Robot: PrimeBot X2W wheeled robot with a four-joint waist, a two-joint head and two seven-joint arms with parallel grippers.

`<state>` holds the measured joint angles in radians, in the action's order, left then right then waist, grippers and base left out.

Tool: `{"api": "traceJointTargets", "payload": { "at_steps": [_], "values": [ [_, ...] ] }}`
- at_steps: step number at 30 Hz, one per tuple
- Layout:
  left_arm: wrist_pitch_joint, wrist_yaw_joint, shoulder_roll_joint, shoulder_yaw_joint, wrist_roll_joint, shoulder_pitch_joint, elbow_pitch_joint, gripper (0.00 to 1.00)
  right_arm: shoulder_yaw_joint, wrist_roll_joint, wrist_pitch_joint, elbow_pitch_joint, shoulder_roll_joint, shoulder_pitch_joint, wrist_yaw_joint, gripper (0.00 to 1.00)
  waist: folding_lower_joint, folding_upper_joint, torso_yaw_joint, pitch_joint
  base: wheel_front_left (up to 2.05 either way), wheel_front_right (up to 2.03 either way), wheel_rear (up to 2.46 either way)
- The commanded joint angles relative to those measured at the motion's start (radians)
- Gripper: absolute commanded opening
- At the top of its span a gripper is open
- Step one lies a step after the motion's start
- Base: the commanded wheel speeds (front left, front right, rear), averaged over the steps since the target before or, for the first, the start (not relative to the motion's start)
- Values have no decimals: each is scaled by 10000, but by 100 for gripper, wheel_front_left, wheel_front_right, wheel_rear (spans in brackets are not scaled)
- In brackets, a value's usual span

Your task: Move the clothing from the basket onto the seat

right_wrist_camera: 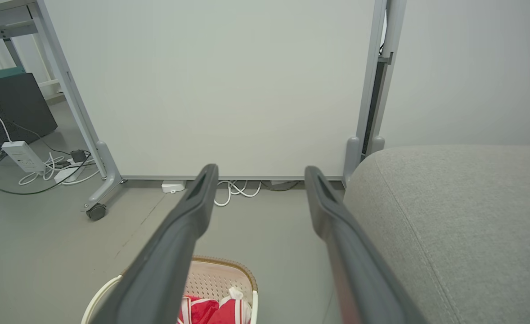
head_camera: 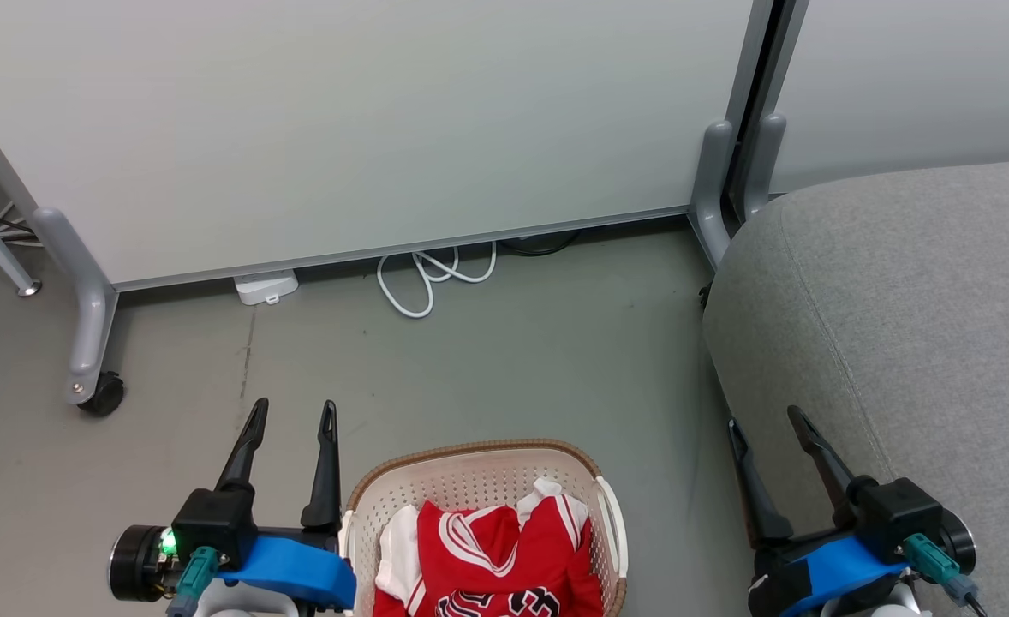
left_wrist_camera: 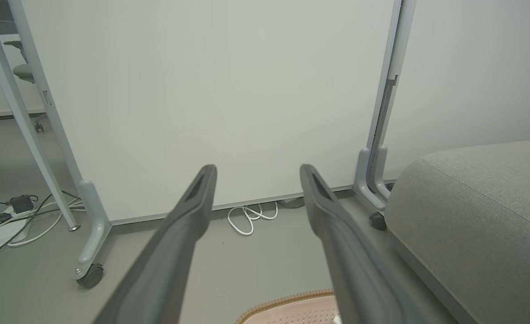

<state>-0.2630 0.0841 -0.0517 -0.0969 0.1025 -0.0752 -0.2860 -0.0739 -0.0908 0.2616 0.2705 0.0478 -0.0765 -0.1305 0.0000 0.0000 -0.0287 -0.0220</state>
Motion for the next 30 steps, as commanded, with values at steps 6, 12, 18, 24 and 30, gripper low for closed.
{"api": "traceJointTargets", "payload": {
  "at_steps": [6, 12, 18, 24, 30],
  "values": [
    [-28, 36, 13, 64, -8, -7, -39, 100, -10, -43, 49, 0, 44, 1, -4, 100, 0, 0, 2, 9, 0, 0, 0],
    [-28, 39, 15, 22, 39, -105, -63, 100, -22, -60, 48, -34, 44, -28, -4, 100, 0, 0, 18, -56, 0, 0, 0],
    [-28, 213, 14, -156, -199, -550, -284, 100, -44, -10, 46, -125, 44, -238, -3, 100, 0, 0, 141, -320, 0, 0, 0],
    [-26, 386, -302, -637, -491, -1430, -818, 100, -105, -1, 44, -305, 42, -638, -4, 100, 0, 0, 477, -1027, 0, 0, 0],
    [-26, 474, -818, -1580, -714, -2738, -1666, 100, -146, 23, 43, -604, 39, -1436, -3, 100, 0, 0, 1012, -2267, 0, 0, 0]
  ]
}}
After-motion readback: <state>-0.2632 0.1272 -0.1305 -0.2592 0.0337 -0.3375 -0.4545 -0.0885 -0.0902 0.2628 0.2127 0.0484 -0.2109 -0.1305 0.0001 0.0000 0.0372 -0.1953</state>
